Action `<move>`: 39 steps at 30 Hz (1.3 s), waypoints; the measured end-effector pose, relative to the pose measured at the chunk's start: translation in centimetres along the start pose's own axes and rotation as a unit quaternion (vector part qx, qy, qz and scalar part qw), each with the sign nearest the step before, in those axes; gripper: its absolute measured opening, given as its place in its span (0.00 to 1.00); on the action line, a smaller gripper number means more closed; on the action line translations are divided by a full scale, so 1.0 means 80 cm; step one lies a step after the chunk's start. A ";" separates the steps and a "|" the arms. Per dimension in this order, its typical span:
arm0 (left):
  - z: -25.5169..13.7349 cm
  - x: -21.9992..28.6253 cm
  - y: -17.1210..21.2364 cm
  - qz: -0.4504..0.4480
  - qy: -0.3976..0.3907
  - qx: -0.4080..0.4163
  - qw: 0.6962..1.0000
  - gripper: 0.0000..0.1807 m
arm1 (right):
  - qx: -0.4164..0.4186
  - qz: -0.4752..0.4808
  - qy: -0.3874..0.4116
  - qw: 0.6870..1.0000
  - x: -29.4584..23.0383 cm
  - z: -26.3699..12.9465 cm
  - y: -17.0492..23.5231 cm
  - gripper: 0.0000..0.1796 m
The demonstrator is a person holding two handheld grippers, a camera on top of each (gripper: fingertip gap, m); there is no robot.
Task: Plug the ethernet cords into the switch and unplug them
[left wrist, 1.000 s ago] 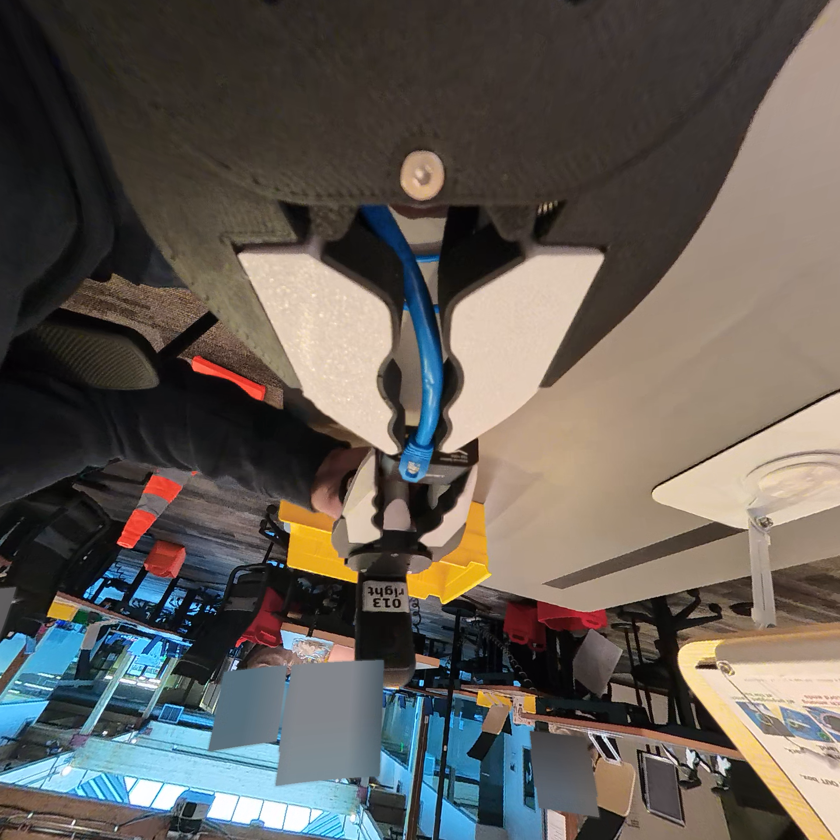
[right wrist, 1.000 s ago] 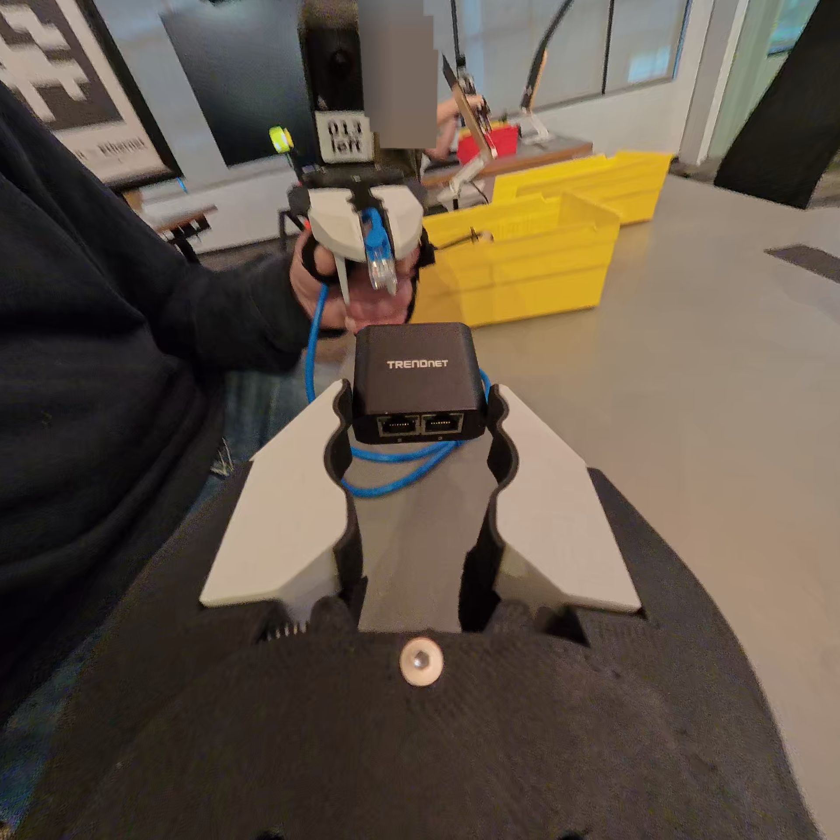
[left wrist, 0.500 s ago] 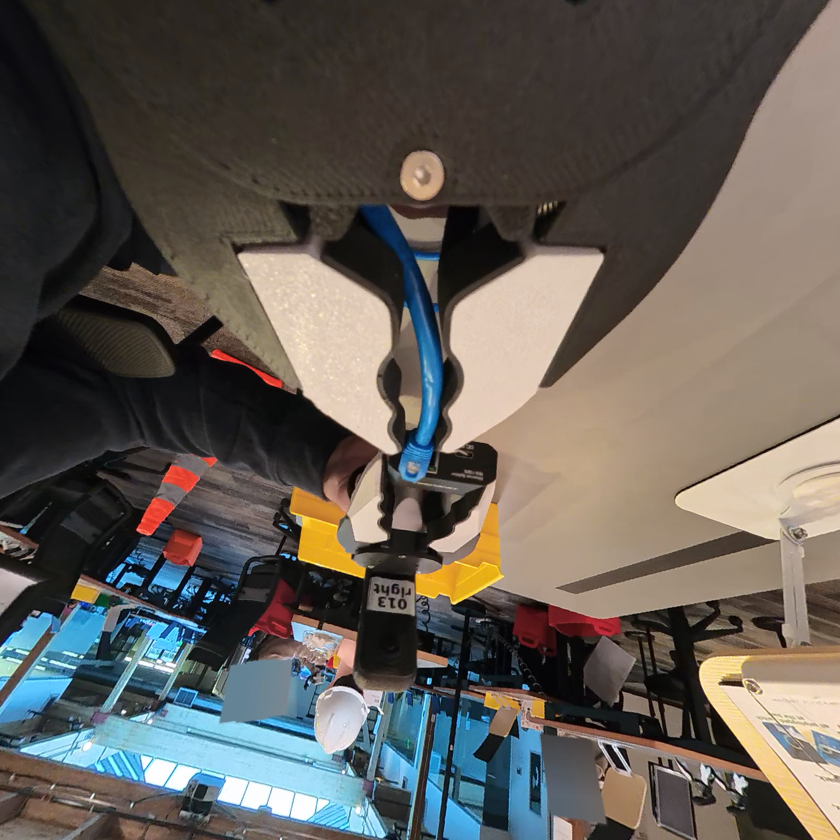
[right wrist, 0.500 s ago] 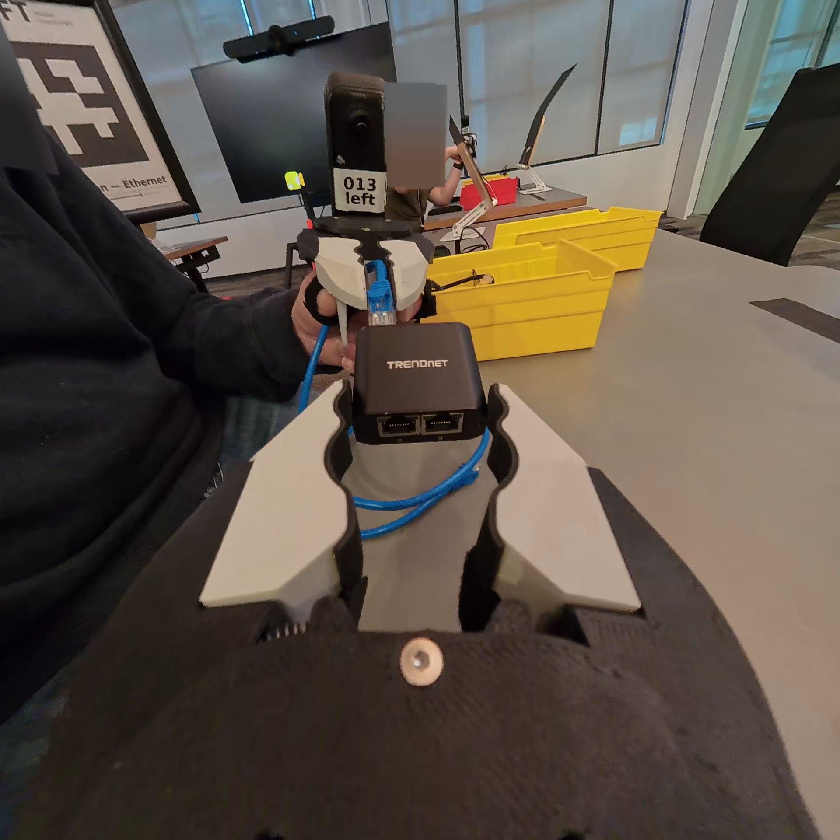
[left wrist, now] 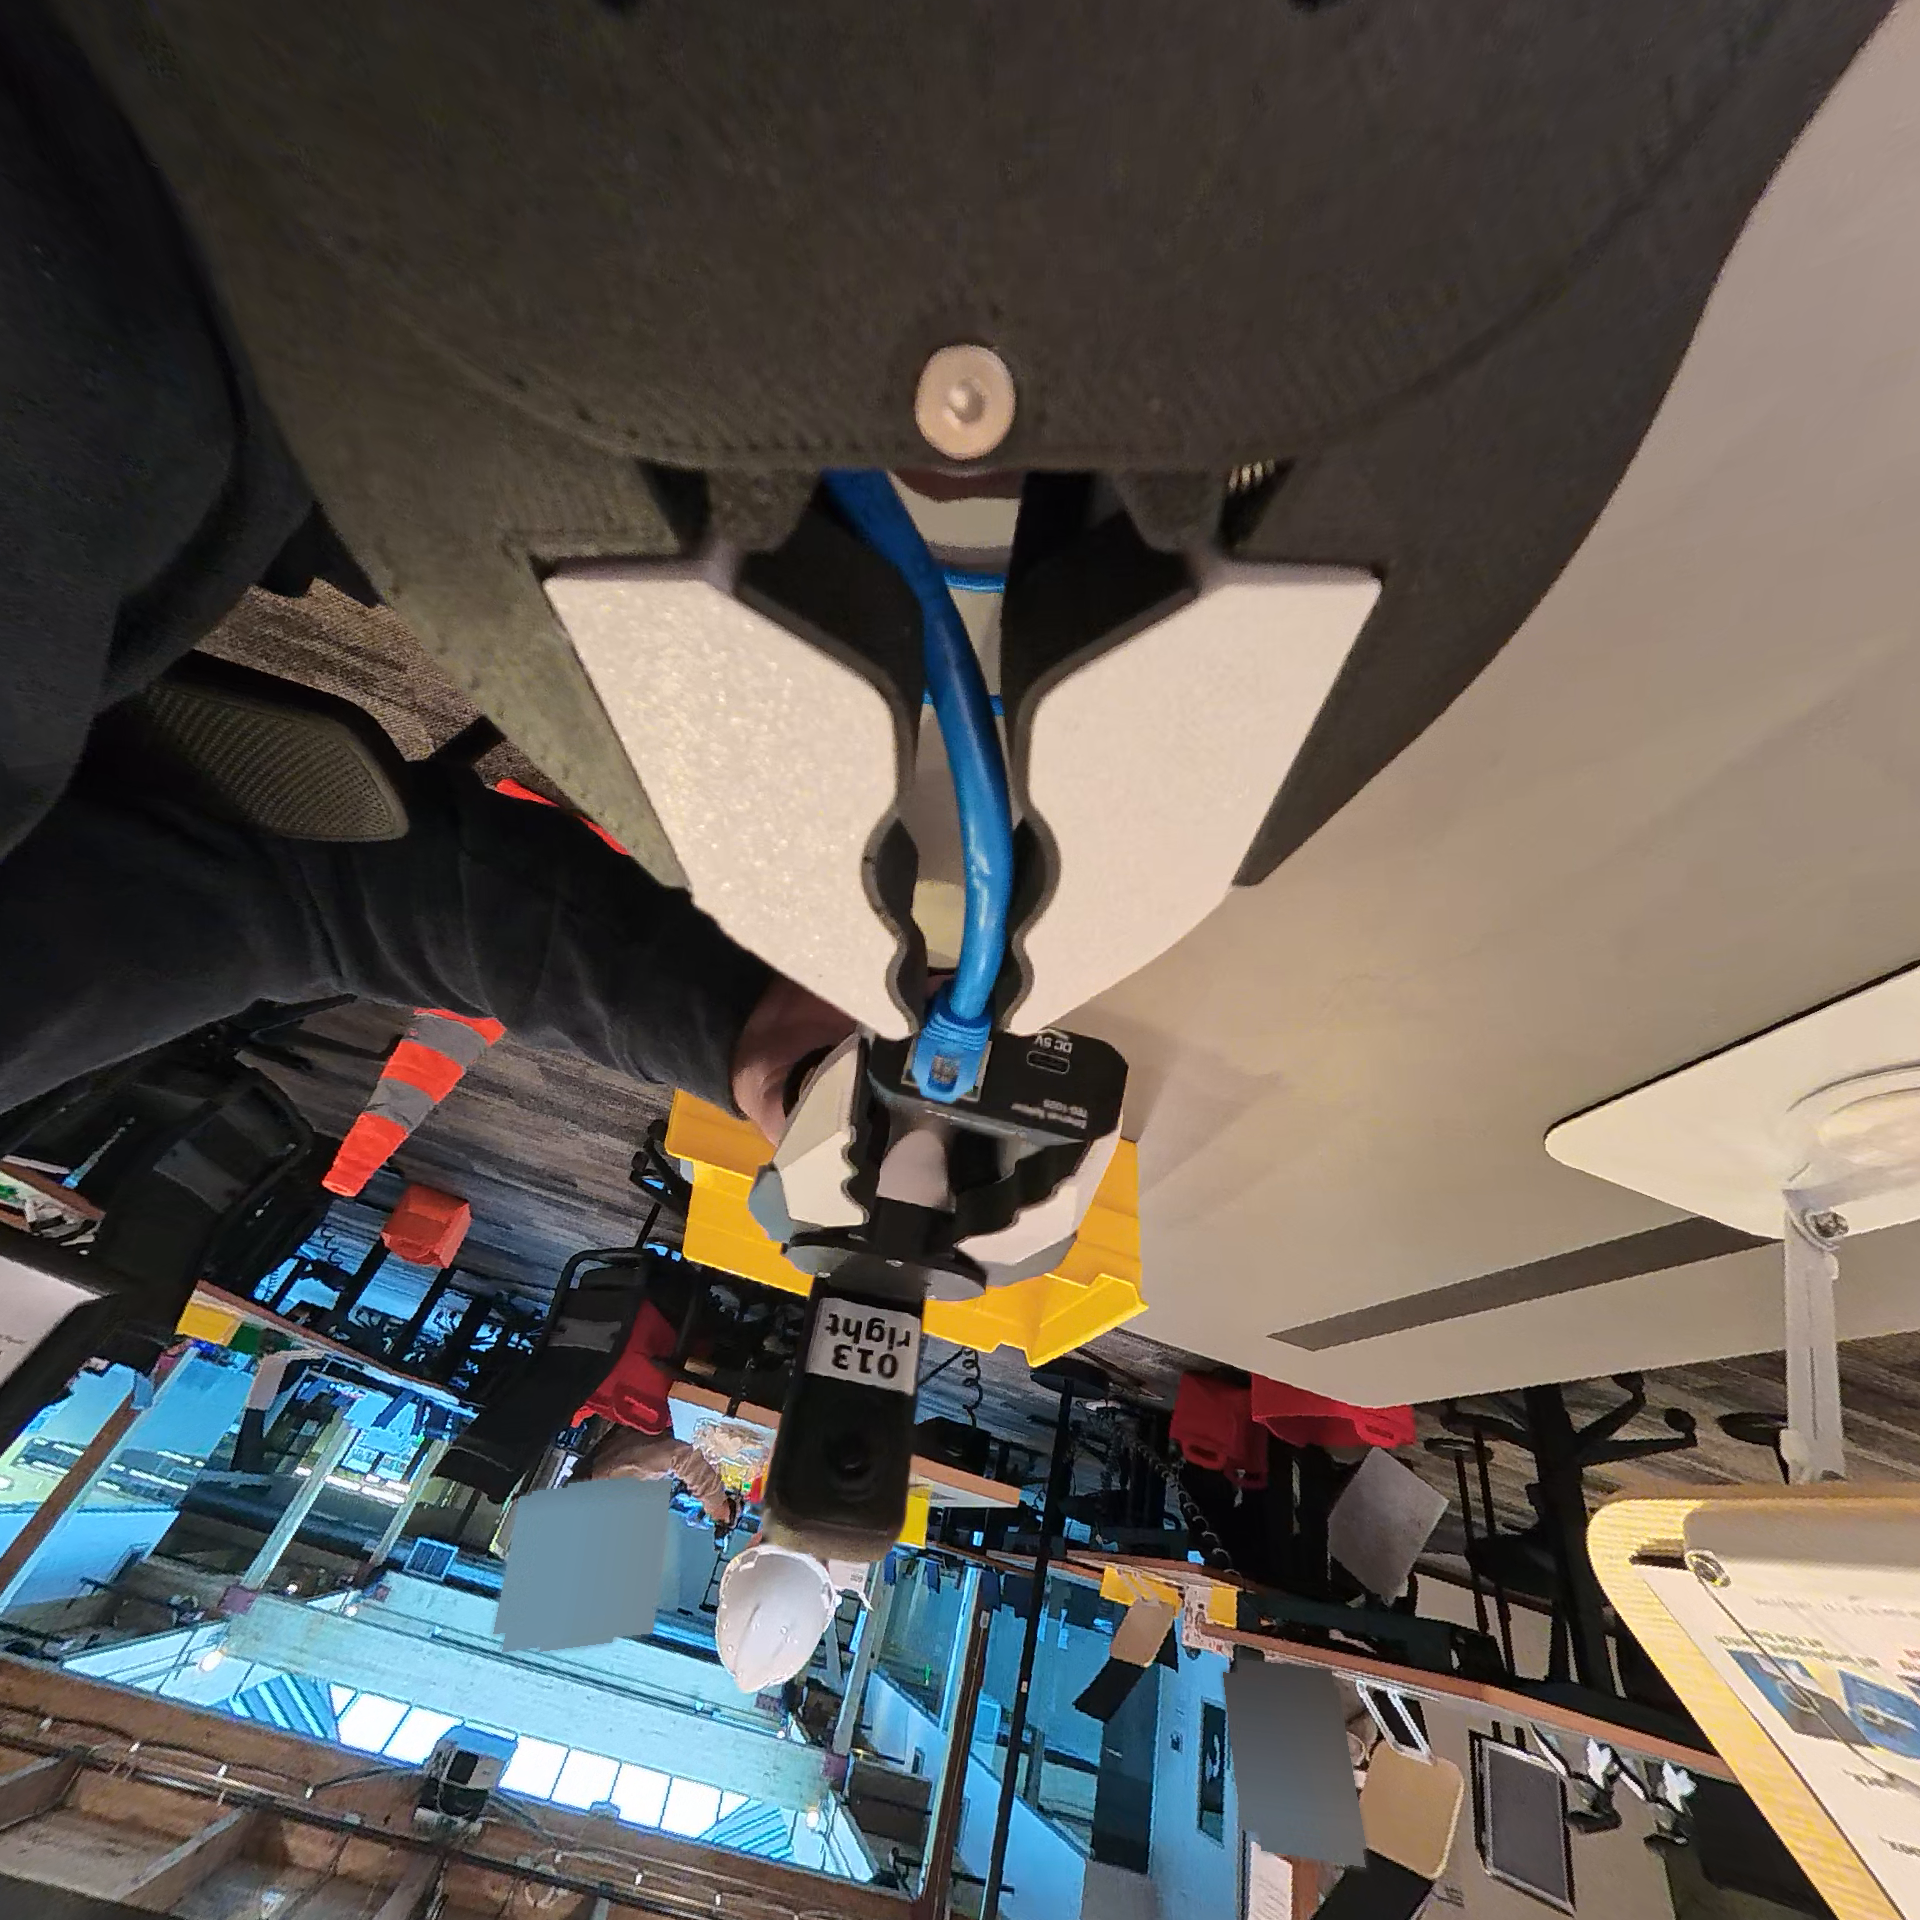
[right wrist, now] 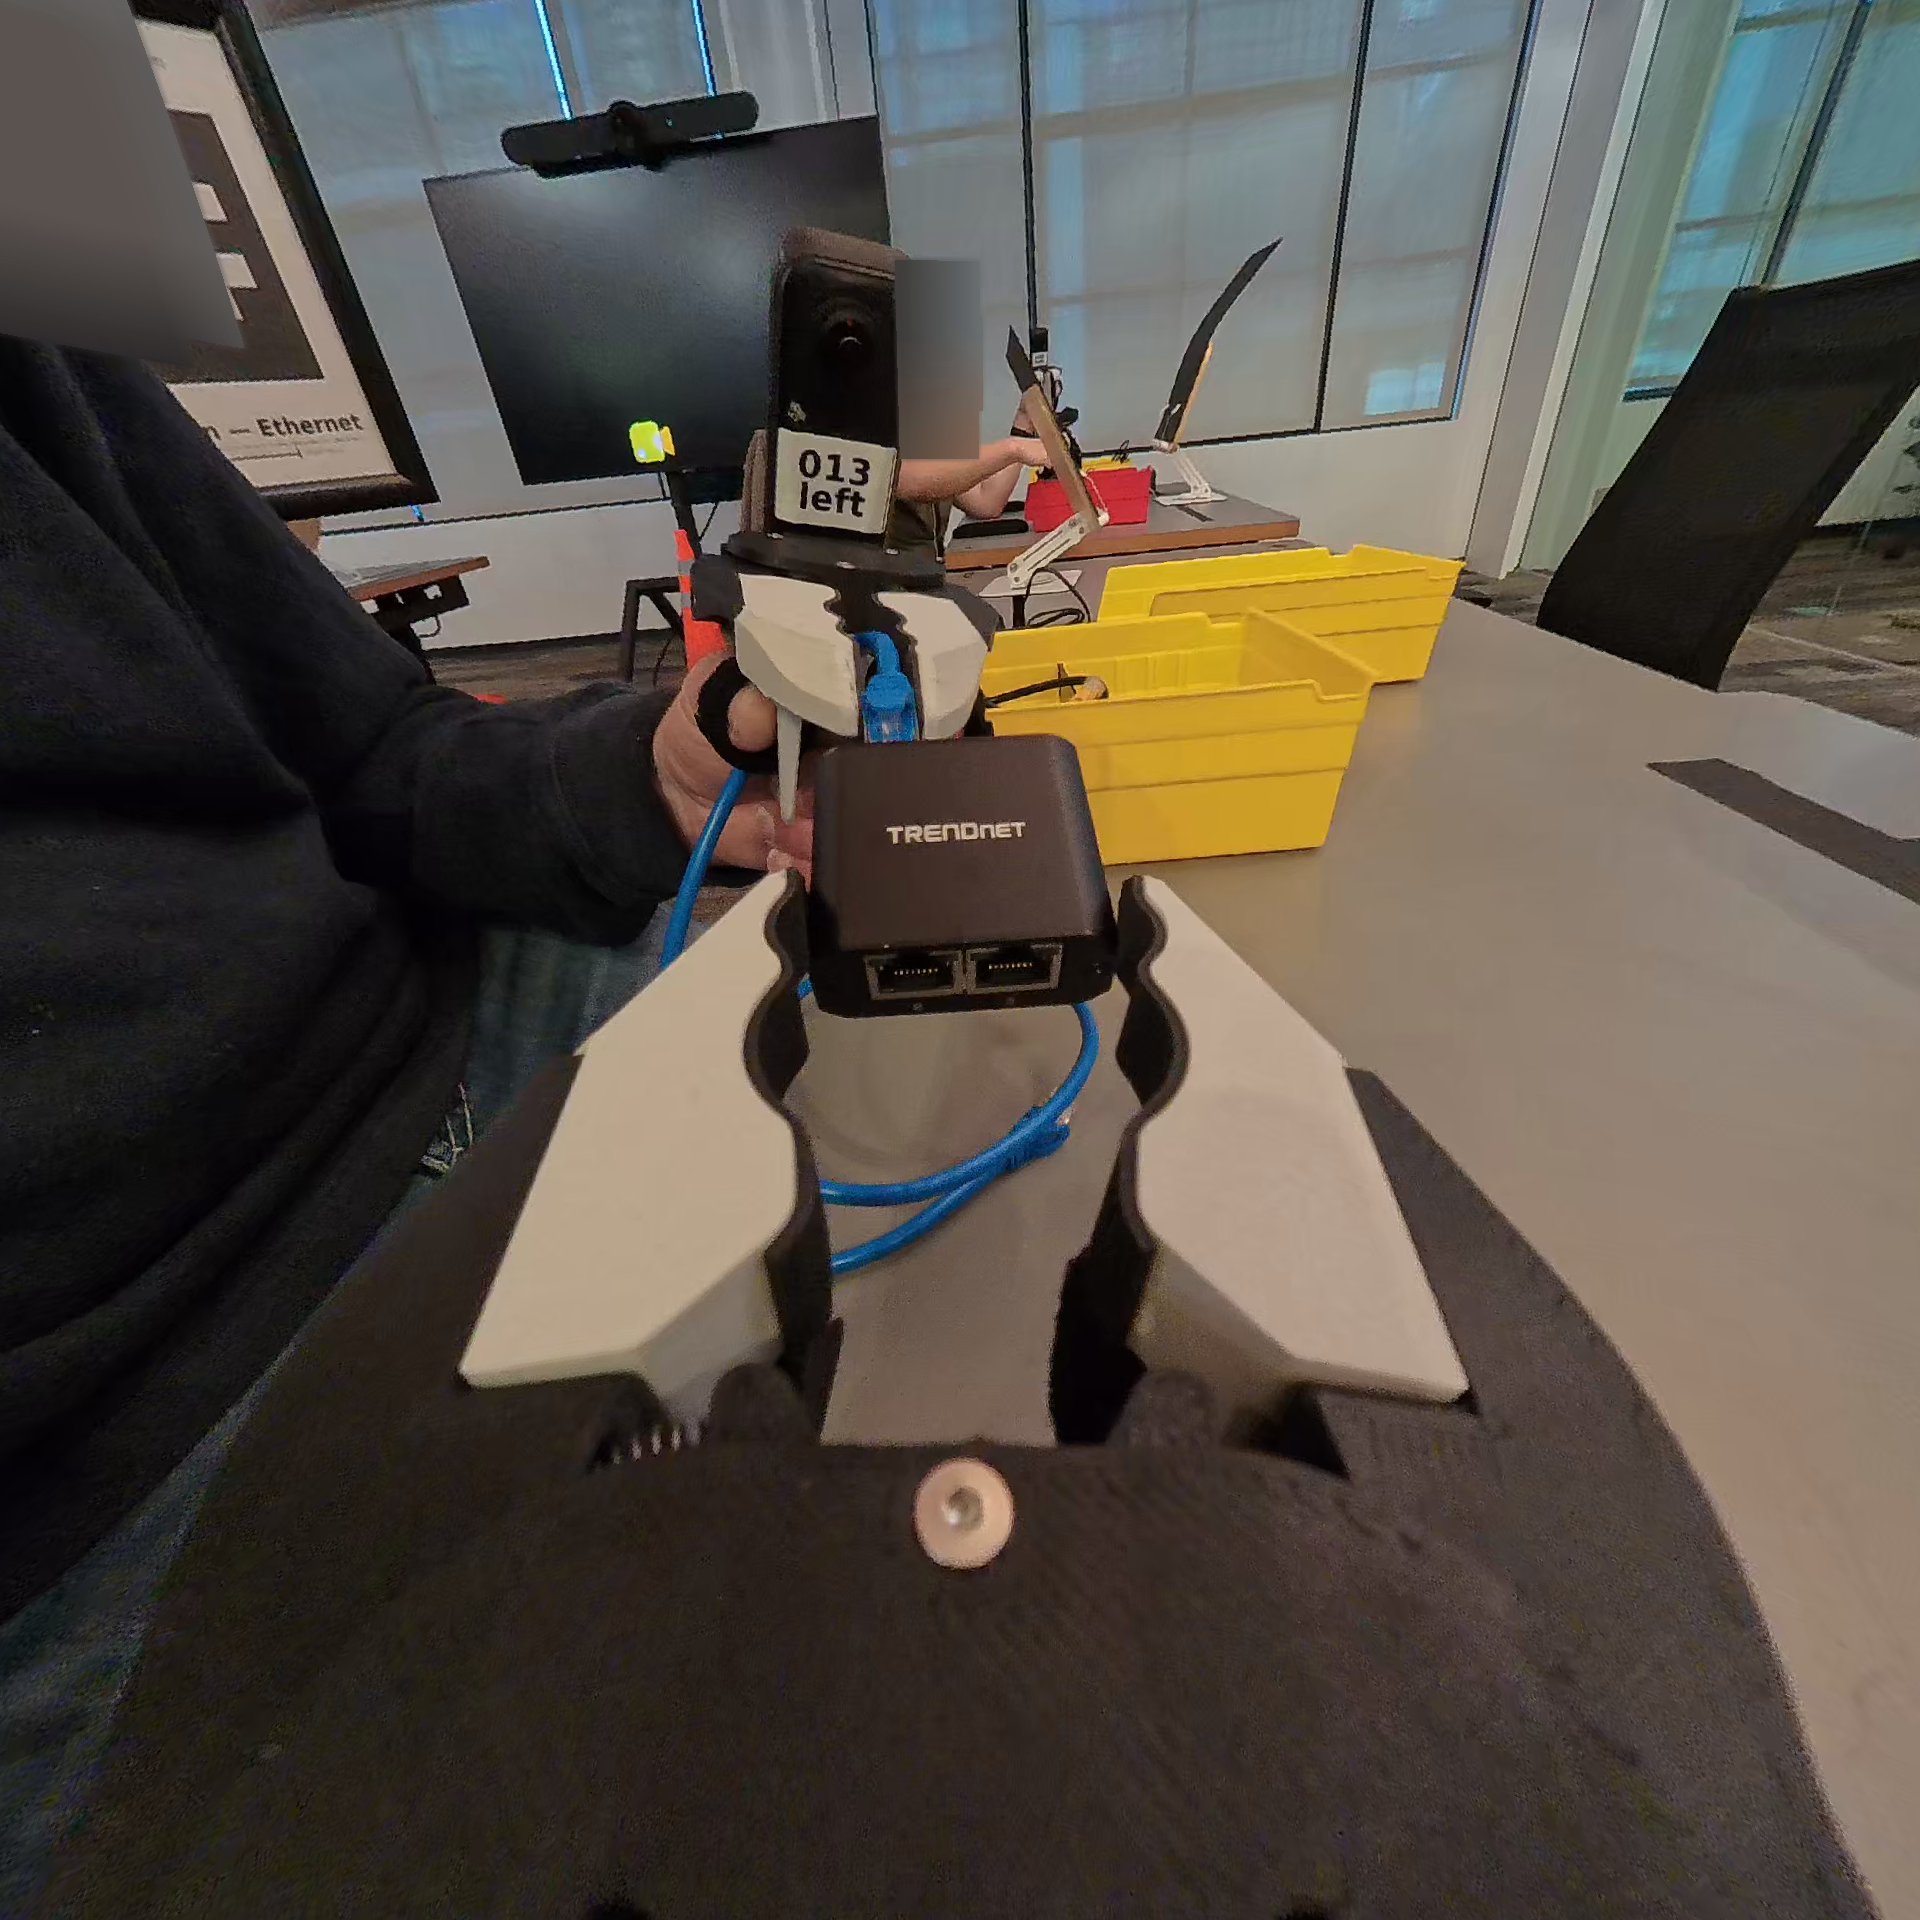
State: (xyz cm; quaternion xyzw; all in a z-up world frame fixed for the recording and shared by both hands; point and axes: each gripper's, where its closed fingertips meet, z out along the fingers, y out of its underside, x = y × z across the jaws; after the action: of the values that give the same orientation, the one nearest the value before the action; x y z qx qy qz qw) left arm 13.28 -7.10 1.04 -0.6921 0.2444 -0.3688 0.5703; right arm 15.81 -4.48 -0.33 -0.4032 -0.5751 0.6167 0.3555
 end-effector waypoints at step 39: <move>0.014 0.003 0.027 0.021 -0.008 -0.057 0.998 0.07 | -0.140 -0.061 0.040 0.987 -0.001 -0.006 0.043 0.33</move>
State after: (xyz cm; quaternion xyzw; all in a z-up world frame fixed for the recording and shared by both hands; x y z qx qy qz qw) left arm 14.45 -7.08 -1.09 -0.7208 0.2752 -0.3366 0.5398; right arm 16.34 -4.62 -3.77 -0.4380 -0.6646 0.4904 0.3549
